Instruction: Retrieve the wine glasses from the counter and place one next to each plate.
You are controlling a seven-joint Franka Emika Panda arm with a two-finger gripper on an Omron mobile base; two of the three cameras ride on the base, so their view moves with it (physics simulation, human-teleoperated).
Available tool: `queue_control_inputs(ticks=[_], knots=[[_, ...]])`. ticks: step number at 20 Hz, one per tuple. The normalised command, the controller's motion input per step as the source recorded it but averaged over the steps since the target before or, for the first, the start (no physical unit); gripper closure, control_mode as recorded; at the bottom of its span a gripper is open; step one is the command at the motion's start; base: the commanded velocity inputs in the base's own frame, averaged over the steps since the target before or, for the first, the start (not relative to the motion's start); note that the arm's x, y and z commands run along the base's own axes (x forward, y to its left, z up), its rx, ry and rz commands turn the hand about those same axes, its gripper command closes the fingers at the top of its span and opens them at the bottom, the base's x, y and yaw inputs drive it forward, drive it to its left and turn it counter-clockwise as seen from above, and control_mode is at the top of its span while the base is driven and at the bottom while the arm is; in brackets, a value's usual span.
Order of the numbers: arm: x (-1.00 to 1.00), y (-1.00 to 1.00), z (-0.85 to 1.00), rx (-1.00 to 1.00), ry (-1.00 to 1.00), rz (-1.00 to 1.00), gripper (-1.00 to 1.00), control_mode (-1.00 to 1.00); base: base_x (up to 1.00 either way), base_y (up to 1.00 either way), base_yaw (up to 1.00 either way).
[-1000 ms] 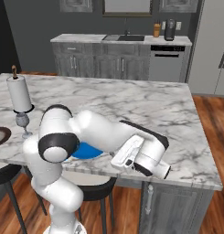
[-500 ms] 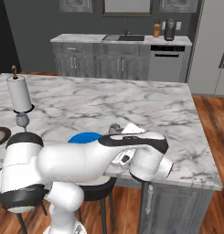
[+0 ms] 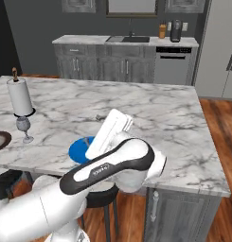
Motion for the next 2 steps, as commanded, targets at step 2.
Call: queue_control_inputs(ticks=[2], knots=[[-0.78, 0.9, 0.68, 0.0, -0.22, 0.06, -1.0, -1.0, 0.0, 0.0, 0.0]])
